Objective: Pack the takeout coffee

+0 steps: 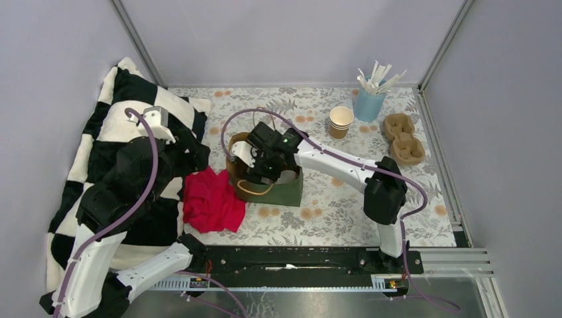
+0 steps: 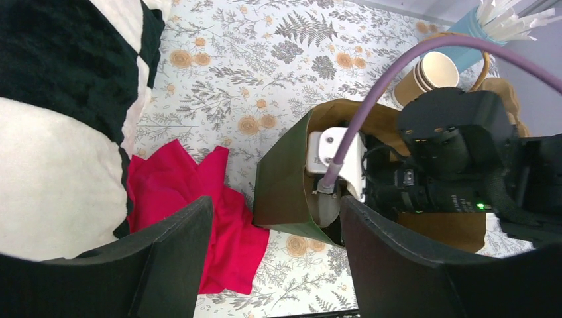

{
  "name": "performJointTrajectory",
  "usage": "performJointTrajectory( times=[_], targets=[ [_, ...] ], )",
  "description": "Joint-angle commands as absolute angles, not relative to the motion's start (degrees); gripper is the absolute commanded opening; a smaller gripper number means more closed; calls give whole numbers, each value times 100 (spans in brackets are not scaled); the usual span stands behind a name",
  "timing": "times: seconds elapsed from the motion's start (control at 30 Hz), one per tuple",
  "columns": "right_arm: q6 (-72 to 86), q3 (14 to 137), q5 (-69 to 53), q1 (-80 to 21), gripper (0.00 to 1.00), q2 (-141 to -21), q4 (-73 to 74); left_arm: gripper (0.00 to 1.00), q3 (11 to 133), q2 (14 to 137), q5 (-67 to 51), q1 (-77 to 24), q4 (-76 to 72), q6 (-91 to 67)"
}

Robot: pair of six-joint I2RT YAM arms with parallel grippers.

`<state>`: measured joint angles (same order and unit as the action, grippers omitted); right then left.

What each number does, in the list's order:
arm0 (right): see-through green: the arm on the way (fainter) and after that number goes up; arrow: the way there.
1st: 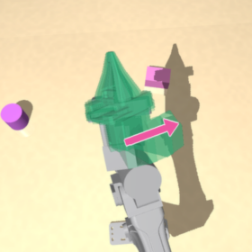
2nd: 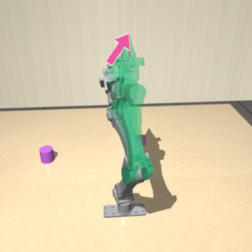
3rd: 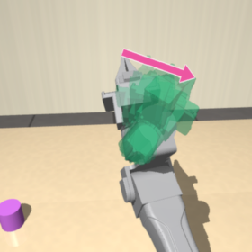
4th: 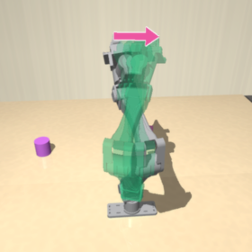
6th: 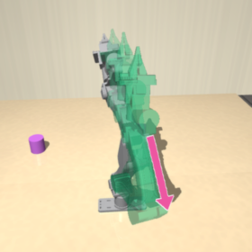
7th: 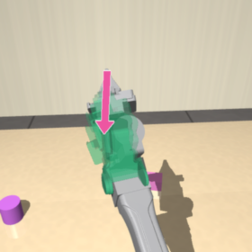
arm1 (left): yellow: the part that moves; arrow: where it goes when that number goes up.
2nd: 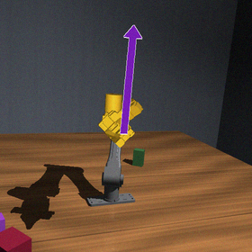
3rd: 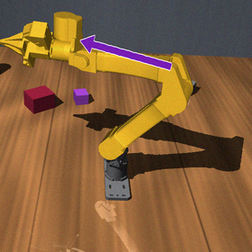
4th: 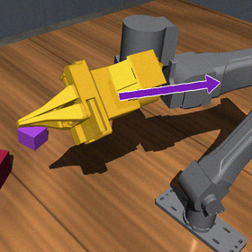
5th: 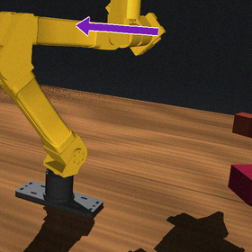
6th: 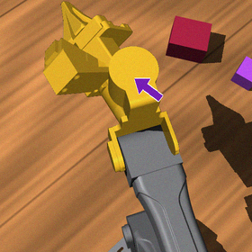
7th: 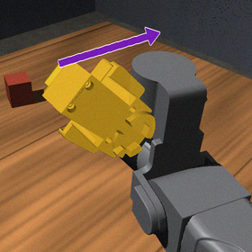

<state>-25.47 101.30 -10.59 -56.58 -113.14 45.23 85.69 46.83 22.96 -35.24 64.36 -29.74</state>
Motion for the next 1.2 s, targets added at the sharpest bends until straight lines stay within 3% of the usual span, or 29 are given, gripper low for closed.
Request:
performJointTrajectory(
  times=[0.0,0.9,1.17],
  targets=[
    [-2331,10143,-1098,-5686,100,-10658,4654,74,8488,4649,2106,-3535,6170,-3051],
    [-1317,10394,-709,-5762,100,-9259,4605,72,8176,5263,1003,-3533,5729,-3204],
    [-992,11048,120,-5757,100,-8819,4416,70,8305,5372,1057,-3532,5688,-3138]
  ],
)
